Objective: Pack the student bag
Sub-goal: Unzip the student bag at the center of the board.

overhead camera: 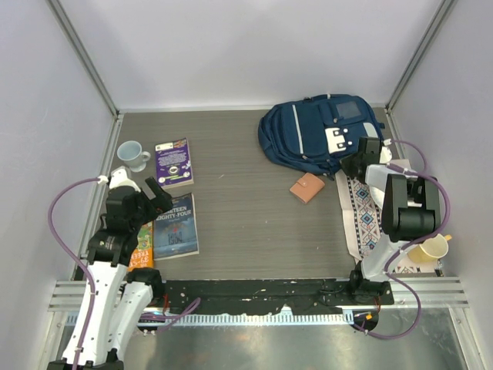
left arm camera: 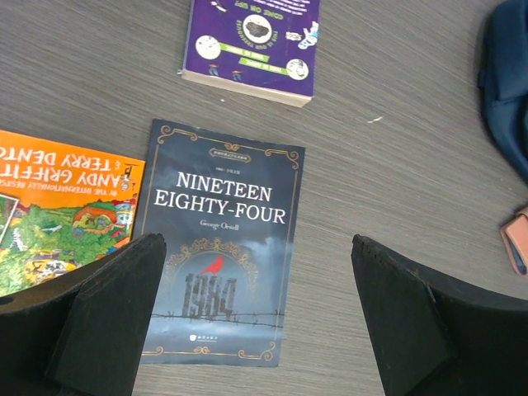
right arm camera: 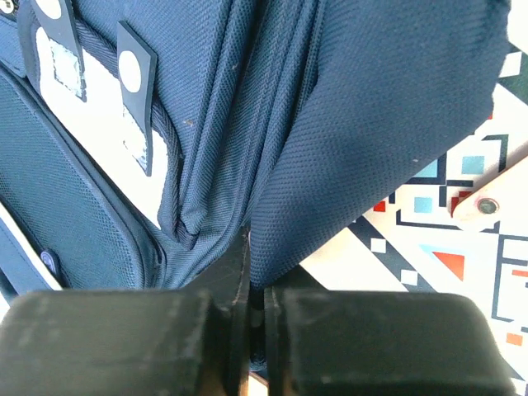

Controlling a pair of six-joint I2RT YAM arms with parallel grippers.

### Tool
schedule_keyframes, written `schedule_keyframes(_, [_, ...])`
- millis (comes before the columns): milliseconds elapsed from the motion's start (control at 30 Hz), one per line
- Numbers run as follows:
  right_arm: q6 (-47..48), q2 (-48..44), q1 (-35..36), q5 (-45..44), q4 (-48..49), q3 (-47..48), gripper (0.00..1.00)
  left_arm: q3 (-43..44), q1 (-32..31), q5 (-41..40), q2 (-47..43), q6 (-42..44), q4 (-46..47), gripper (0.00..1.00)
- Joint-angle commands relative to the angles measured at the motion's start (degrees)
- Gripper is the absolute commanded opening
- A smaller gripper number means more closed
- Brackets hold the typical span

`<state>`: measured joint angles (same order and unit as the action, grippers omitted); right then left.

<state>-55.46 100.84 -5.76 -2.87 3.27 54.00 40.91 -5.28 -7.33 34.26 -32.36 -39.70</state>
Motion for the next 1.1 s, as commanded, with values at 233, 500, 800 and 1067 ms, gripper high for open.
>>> schedule_keyframes(233, [1.85,-8.02,-0.13,10.33,-1.68,9.36,0.01,-0.74,-0.08,13.82,-2.90,-8.85,15.17,1.00])
schedule_keyframes(500, [-1.22,-13.29,3.64,13.87,-2.92,14.55,0.01,4.17,-4.11,17.30,9.59,-6.41,20.10,1.00])
schedule_keyframes(800, [-5.79,-18.22,16.56,3.67,-9.51,15.70,0.01,14.11,-34.26,-7.17,27.06,-3.06,26.68,1.00])
schedule_keyframes(1067, [-10.01,-21.11,21.49,3.14,-8.89,12.71,0.01,16.49,-43.50,-9.01,38.42,-3.59,37.41,1.00])
